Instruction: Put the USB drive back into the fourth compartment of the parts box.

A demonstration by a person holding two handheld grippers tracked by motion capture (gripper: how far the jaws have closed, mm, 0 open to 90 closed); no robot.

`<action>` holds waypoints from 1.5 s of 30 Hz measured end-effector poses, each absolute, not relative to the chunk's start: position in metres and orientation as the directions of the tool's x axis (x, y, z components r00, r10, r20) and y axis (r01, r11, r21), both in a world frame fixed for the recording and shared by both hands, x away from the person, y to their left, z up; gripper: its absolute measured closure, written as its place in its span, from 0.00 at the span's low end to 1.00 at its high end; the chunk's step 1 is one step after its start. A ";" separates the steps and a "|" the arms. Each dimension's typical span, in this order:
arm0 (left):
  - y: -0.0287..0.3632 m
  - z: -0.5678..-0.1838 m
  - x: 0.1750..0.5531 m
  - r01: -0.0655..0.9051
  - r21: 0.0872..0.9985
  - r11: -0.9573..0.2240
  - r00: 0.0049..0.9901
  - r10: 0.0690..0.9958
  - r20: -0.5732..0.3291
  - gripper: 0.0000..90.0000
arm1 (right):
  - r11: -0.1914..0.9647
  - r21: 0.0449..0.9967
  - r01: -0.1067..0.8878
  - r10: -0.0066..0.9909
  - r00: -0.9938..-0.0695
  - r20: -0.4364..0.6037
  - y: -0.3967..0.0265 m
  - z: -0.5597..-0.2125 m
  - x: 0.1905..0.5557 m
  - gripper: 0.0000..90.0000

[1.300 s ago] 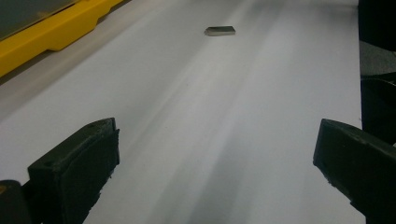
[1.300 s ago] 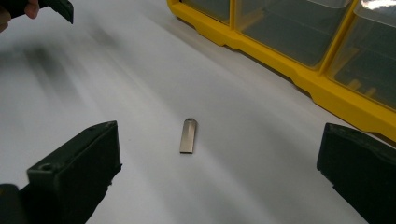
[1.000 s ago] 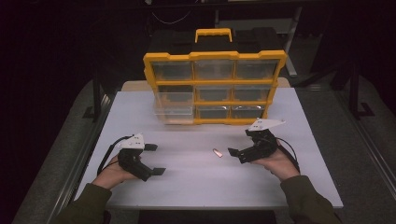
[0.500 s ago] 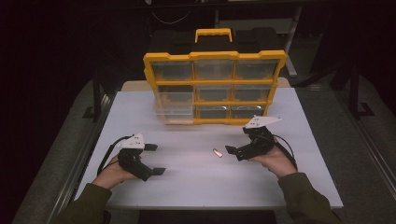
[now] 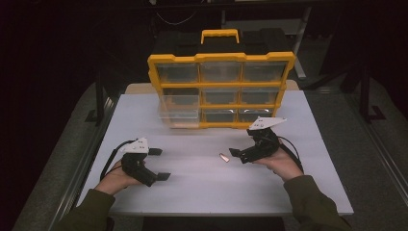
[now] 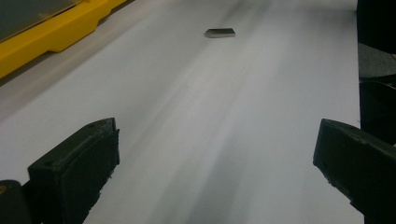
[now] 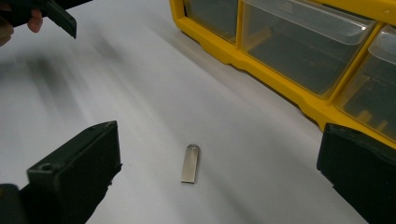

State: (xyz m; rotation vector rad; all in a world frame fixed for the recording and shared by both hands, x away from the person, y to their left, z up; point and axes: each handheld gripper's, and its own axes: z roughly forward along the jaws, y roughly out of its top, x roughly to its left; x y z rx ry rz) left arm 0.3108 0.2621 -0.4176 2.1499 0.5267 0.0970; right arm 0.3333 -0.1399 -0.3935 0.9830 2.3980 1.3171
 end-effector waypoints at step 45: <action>0.263 -0.417 0.311 0.336 0.796 -0.503 0.906 0.403 -0.128 0.00 | 0.408 0.805 0.432 0.620 -0.778 0.103 -0.106 -0.390 0.358 0.00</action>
